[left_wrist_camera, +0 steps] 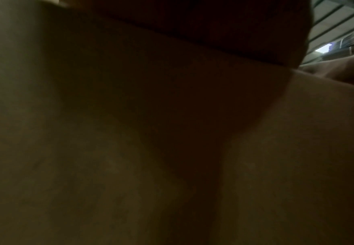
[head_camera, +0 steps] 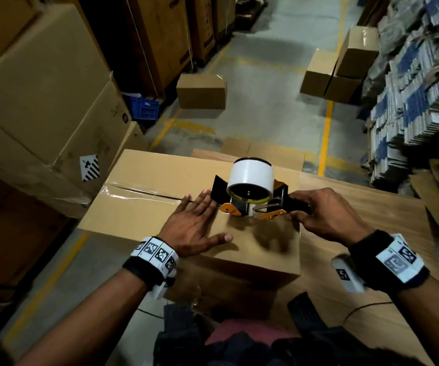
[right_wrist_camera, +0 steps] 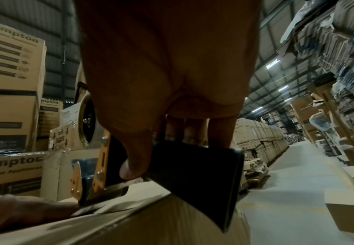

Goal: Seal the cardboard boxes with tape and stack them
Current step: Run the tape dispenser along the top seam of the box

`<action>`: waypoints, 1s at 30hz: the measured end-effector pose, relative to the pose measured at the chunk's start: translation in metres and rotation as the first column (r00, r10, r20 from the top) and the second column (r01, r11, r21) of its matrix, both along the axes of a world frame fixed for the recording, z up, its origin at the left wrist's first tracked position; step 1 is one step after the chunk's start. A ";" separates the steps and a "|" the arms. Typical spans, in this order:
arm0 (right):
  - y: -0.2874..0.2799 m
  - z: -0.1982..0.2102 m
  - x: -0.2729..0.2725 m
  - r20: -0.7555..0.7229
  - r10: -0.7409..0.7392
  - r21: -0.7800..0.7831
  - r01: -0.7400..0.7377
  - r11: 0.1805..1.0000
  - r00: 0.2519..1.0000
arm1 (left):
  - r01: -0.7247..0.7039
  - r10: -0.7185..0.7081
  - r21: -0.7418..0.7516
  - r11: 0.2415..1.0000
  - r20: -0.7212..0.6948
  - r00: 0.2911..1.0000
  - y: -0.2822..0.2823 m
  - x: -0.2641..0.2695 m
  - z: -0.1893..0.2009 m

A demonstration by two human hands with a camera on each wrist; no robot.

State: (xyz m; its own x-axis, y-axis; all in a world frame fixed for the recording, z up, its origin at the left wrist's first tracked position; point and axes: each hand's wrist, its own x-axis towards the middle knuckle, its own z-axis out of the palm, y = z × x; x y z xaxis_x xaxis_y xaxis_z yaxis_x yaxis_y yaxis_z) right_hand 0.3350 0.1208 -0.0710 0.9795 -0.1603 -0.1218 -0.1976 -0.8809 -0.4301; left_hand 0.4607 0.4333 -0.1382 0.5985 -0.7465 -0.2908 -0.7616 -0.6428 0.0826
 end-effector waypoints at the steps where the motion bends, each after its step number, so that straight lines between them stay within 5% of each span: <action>1: -0.004 0.001 -0.001 0.008 -0.005 -0.012 0.005 1.000 1.000 | -0.005 0.005 0.007 1.000 0.001 1.000 0.000 0.000 0.001; 7: -0.046 0.003 -0.034 0.051 -0.100 -0.055 0.103 0.993 0.994 | 0.001 -0.001 0.018 1.000 0.010 1.000 0.001 -0.003 0.004; 17: -0.067 -0.042 -0.066 0.053 -0.203 0.150 0.194 0.970 0.978 | -0.032 0.031 0.061 0.998 0.013 0.999 -0.005 -0.008 0.013; 24: -0.071 -0.060 -0.071 0.048 -0.200 0.302 0.177 0.937 0.979 | 0.127 -0.127 0.002 0.992 -0.064 0.990 -0.082 -0.047 0.012; 30: -0.074 -0.073 -0.070 0.031 -0.234 0.371 0.206 0.906 0.972 | 0.109 -0.107 0.043 0.993 -0.045 0.993 -0.096 -0.052 0.006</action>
